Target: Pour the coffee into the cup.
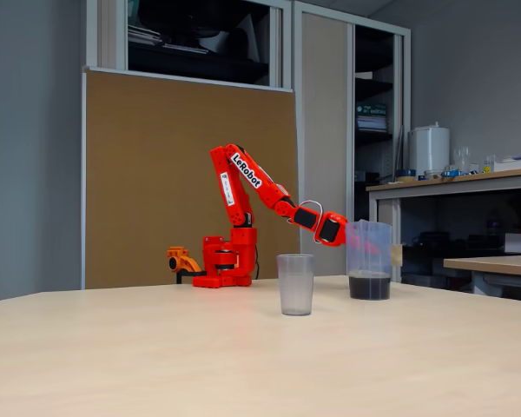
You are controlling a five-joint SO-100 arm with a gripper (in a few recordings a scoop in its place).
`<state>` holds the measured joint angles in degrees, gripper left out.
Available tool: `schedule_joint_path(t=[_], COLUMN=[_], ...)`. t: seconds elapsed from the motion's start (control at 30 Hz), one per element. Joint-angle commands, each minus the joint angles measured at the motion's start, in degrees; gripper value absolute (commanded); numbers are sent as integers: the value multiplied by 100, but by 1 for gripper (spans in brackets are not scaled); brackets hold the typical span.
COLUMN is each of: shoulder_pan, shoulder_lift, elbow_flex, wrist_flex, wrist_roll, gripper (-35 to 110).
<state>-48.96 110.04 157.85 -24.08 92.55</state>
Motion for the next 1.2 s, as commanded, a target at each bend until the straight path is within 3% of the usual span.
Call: schedule_joint_path(t=[0.0,0.97,1.17], shoulder_pan=[44,343,457], shoulder_lift=[-35,-1125,-1195], elbow_flex=[-105,-747,-773], wrist_flex=[-193,-756,-958], wrist_roll=[-97,-334,-369], gripper=[14,13,1])
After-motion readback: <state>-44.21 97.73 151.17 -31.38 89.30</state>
